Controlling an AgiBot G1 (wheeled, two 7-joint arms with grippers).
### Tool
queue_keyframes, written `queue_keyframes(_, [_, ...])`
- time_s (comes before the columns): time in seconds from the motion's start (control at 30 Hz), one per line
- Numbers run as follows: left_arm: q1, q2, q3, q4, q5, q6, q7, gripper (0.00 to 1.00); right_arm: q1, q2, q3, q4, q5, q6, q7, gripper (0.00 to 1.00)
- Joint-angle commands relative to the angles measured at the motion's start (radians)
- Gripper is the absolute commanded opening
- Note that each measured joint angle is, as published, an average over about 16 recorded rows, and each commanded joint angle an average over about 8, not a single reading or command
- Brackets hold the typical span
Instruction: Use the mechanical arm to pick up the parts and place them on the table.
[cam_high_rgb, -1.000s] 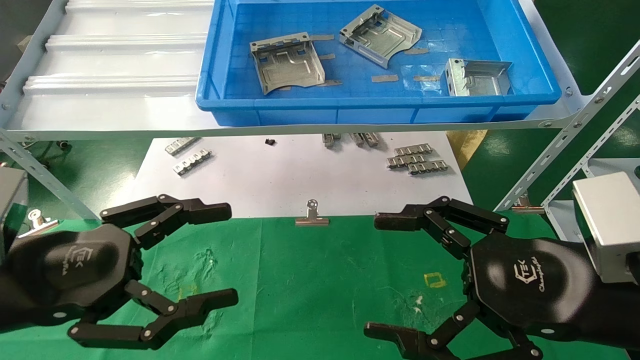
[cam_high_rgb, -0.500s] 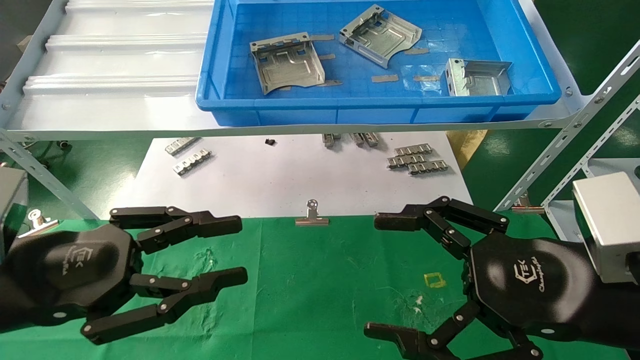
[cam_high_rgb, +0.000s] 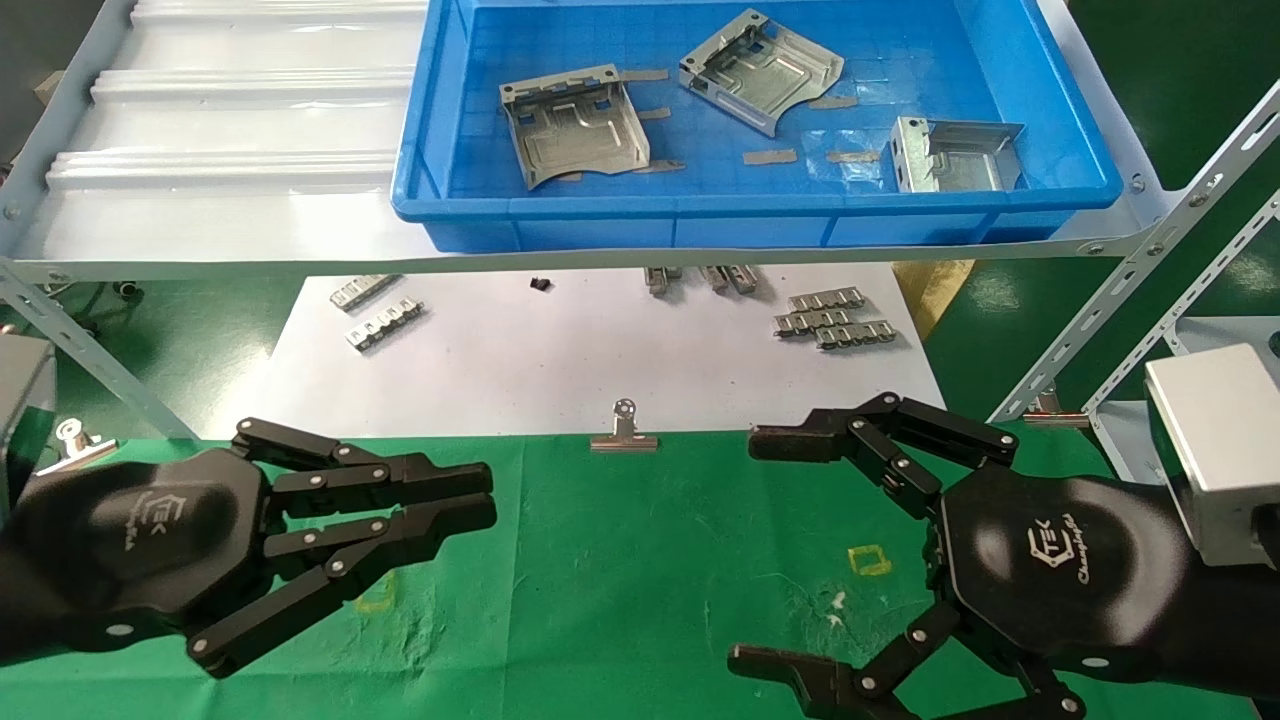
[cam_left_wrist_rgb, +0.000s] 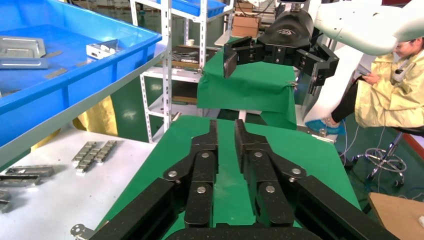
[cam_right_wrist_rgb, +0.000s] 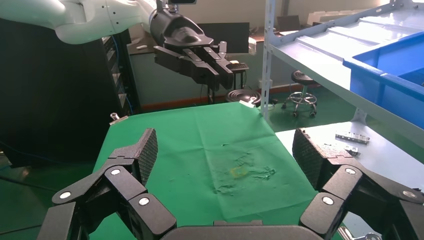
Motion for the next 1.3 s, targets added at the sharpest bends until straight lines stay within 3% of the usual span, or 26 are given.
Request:
queue_keyframes(0.03, [0.000,0.000,0.000,0.000,0.000,0.000,0.000,0.00,-0.005,0.004,0.001,0.003,0.003,-0.003,0.001,1.00])
queue_keyframes(0.2, [0.000,0.000,0.000,0.000,0.000,0.000,0.000,0.00,0.071,-0.047,-0.009,-0.038,-0.040,0.040,-0.014,1.00])
queue_keyframes(0.43, [0.000,0.000,0.000,0.000,0.000,0.000,0.000,0.00,0.277,-0.201,-0.069,-0.189,-0.199,0.167,-0.038,1.00])
queue_keyframes(0.7, [0.000,0.000,0.000,0.000,0.000,0.000,0.000,0.00,0.560,-0.417,-0.168,-0.514,-0.442,0.370,-0.086,1.00])
queue_keyframes(0.87, [0.000,0.000,0.000,0.000,0.000,0.000,0.000,0.01,0.707,-0.539,-0.225,-0.756,-0.554,0.454,-0.131,1.00])
queue_keyframes(0.9, [0.000,0.000,0.000,0.000,0.000,0.000,0.000,0.06,0.730,-0.558,-0.234,-0.798,-0.571,0.467,-0.142,1.00])
queue_keyframes(1.1, [0.000,0.000,0.000,0.000,0.000,0.000,0.000,0.81,0.838,-0.655,-0.283,-1.016,-0.653,0.536,-0.188,1.00])
queue_keyframes(1.13, [0.000,0.000,0.000,0.000,0.000,0.000,0.000,0.93,0.853,-0.668,-0.291,-1.045,-0.666,0.551,-0.191,0.95])
queue_keyframes(1.17, [0.000,0.000,0.000,0.000,0.000,0.000,0.000,1.00,0.865,-0.680,-0.298,-1.072,-0.679,0.569,-0.192,0.88])
queue_keyframes(1.3, [0.000,0.000,0.000,0.000,0.000,0.000,0.000,1.00,0.897,-0.717,-0.324,-1.145,-0.717,0.649,-0.190,0.38])
